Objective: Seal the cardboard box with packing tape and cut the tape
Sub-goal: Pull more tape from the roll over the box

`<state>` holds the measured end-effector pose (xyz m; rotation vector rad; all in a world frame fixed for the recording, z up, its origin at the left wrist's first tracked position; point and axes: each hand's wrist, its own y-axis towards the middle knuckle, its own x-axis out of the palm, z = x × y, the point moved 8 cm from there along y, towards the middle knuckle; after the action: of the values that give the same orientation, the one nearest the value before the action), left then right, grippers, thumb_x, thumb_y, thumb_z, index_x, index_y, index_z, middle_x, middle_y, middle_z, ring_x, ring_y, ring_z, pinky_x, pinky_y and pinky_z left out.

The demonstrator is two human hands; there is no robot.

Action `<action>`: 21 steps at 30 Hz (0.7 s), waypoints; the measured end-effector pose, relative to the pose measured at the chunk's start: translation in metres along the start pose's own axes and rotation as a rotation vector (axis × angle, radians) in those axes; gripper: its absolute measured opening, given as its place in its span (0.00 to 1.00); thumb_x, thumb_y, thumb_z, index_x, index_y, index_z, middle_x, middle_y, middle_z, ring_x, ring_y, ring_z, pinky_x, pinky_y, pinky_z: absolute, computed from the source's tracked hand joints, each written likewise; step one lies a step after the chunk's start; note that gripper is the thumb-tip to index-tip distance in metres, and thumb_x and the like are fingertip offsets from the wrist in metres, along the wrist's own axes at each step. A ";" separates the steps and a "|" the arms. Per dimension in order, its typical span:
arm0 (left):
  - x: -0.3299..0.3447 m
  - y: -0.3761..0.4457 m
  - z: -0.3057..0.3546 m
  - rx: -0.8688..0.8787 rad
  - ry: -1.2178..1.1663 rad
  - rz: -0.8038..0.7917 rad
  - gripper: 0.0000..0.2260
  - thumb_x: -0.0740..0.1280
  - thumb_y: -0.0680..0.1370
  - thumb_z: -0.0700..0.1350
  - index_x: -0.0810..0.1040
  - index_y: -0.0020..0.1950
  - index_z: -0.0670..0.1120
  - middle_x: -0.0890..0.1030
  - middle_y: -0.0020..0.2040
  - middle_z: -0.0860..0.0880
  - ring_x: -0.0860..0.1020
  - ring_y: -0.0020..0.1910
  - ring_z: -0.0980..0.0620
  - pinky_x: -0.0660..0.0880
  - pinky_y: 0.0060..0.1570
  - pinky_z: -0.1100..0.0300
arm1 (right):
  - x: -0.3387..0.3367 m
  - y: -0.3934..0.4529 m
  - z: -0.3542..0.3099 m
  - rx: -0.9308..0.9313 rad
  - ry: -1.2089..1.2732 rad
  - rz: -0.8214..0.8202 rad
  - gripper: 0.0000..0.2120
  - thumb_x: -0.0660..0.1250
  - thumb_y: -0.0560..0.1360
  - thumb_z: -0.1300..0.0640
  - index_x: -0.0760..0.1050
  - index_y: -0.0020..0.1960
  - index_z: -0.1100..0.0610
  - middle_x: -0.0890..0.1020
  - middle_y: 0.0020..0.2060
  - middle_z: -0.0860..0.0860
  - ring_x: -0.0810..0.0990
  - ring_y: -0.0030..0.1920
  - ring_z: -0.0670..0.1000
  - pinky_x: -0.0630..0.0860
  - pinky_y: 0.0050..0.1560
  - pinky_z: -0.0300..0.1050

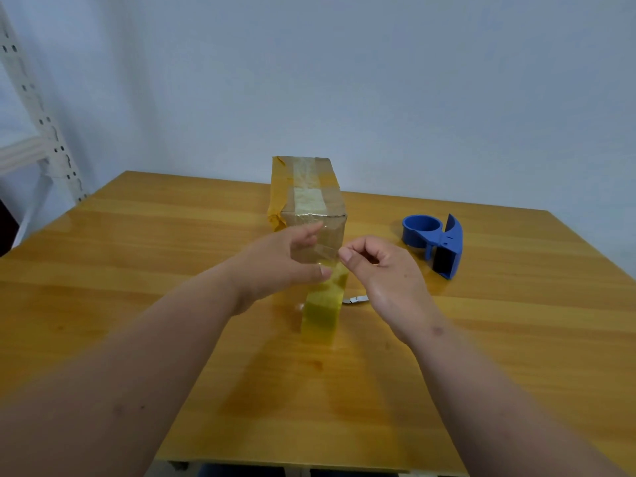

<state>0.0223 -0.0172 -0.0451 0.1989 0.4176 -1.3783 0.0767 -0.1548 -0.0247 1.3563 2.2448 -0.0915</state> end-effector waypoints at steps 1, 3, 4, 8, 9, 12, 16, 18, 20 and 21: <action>0.005 0.002 -0.006 -0.039 0.011 -0.024 0.35 0.75 0.69 0.50 0.64 0.72 0.61 0.70 0.70 0.55 0.69 0.67 0.54 0.67 0.65 0.54 | -0.001 0.001 -0.001 -0.004 -0.003 0.027 0.10 0.64 0.78 0.53 0.77 0.38 0.50 0.80 0.35 0.49 0.73 0.32 0.37 0.70 0.34 0.28; 0.012 0.005 -0.013 -0.096 0.014 -0.012 0.32 0.75 0.69 0.51 0.66 0.71 0.60 0.71 0.68 0.54 0.71 0.65 0.53 0.69 0.62 0.55 | -0.002 0.003 -0.001 -0.013 -0.018 0.069 0.10 0.64 0.78 0.54 0.77 0.38 0.50 0.79 0.35 0.44 0.73 0.33 0.33 0.69 0.35 0.25; 0.014 0.006 -0.015 -0.112 -0.008 0.006 0.30 0.74 0.70 0.50 0.68 0.70 0.58 0.73 0.64 0.54 0.73 0.61 0.53 0.72 0.59 0.56 | -0.002 0.004 0.000 -0.018 -0.035 0.084 0.09 0.64 0.78 0.55 0.77 0.39 0.50 0.79 0.35 0.43 0.74 0.34 0.32 0.69 0.36 0.24; 0.021 0.006 -0.023 -0.183 -0.226 0.009 0.24 0.73 0.71 0.43 0.71 0.66 0.51 0.79 0.53 0.54 0.80 0.50 0.52 0.78 0.47 0.56 | -0.007 0.010 0.009 0.005 -0.127 0.151 0.09 0.62 0.79 0.53 0.78 0.56 0.50 0.77 0.46 0.44 0.74 0.44 0.39 0.70 0.44 0.31; 0.021 0.005 -0.025 -0.200 -0.263 0.005 0.24 0.74 0.71 0.41 0.72 0.65 0.50 0.80 0.54 0.52 0.81 0.50 0.49 0.78 0.49 0.54 | -0.007 0.011 0.014 0.032 -0.136 0.161 0.12 0.62 0.78 0.52 0.76 0.61 0.50 0.77 0.48 0.45 0.74 0.46 0.42 0.72 0.48 0.36; 0.021 0.006 -0.030 -0.243 -0.329 0.002 0.24 0.74 0.69 0.38 0.72 0.63 0.48 0.83 0.54 0.45 0.83 0.50 0.44 0.79 0.52 0.48 | -0.001 0.007 0.031 0.167 -0.142 0.100 0.23 0.64 0.76 0.44 0.68 0.69 0.49 0.76 0.48 0.47 0.75 0.47 0.46 0.74 0.47 0.43; 0.028 0.005 -0.033 -0.273 -0.349 -0.042 0.22 0.72 0.70 0.37 0.73 0.62 0.48 0.84 0.52 0.40 0.83 0.46 0.42 0.78 0.51 0.48 | 0.021 -0.004 0.048 0.330 -0.027 -0.079 0.32 0.67 0.71 0.40 0.63 0.71 0.47 0.77 0.48 0.47 0.77 0.49 0.48 0.76 0.50 0.47; 0.031 0.005 -0.035 -0.277 -0.375 -0.058 0.19 0.70 0.71 0.38 0.75 0.61 0.48 0.85 0.50 0.41 0.83 0.44 0.43 0.79 0.46 0.50 | 0.024 -0.006 0.054 0.374 0.070 -0.070 0.31 0.69 0.70 0.41 0.65 0.70 0.48 0.79 0.49 0.49 0.79 0.50 0.51 0.77 0.54 0.51; 0.033 0.004 -0.036 -0.279 -0.431 -0.054 0.14 0.67 0.74 0.40 0.77 0.59 0.46 0.84 0.47 0.42 0.82 0.40 0.46 0.80 0.41 0.54 | 0.024 -0.006 0.057 0.408 0.163 -0.048 0.29 0.71 0.70 0.44 0.68 0.68 0.49 0.80 0.49 0.51 0.80 0.49 0.51 0.77 0.53 0.52; 0.033 0.004 -0.036 -0.284 -0.459 -0.049 0.12 0.67 0.75 0.41 0.78 0.57 0.45 0.84 0.46 0.43 0.82 0.39 0.46 0.79 0.40 0.55 | 0.024 -0.005 0.057 0.416 0.186 -0.044 0.28 0.72 0.70 0.46 0.69 0.67 0.50 0.81 0.50 0.51 0.80 0.49 0.51 0.77 0.52 0.51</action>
<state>0.0244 -0.0327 -0.0919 -0.3580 0.2288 -1.3469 0.0858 -0.1556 -0.0865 1.5793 2.5070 -0.4903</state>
